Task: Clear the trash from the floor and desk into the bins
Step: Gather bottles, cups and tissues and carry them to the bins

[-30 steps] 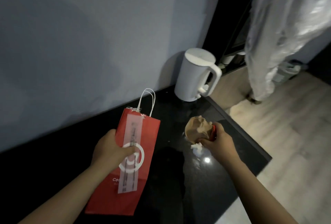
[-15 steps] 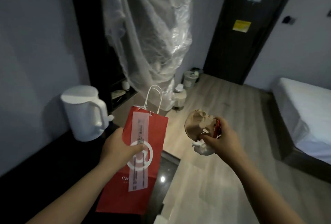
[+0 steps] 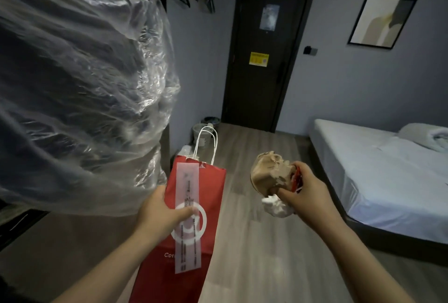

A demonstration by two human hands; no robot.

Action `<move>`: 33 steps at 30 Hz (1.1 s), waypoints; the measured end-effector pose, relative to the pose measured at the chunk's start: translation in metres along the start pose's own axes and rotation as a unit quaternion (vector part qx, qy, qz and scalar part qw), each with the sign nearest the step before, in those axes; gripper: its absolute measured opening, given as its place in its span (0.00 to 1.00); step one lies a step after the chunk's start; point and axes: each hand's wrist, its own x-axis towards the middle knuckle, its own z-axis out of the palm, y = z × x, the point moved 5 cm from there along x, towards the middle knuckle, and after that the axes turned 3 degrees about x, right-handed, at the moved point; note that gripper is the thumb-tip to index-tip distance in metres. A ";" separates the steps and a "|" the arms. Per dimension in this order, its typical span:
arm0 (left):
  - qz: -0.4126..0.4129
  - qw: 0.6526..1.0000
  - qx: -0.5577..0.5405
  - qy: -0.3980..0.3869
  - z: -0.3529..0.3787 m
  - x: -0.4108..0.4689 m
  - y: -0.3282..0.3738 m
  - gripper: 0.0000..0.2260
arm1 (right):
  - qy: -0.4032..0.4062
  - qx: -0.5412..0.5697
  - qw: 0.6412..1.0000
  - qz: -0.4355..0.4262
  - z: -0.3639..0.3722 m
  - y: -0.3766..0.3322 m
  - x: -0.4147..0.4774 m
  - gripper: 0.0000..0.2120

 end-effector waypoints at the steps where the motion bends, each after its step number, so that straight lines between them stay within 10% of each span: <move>1: 0.008 1.000 0.002 0.000 0.008 0.021 0.004 0.21 | 0.009 -0.003 1.000 0.000 0.000 0.006 0.019 0.31; 33: -0.035 0.995 0.083 0.036 0.229 0.530 0.083 0.15 | -0.040 0.045 0.998 0.032 0.068 0.186 0.566 0.35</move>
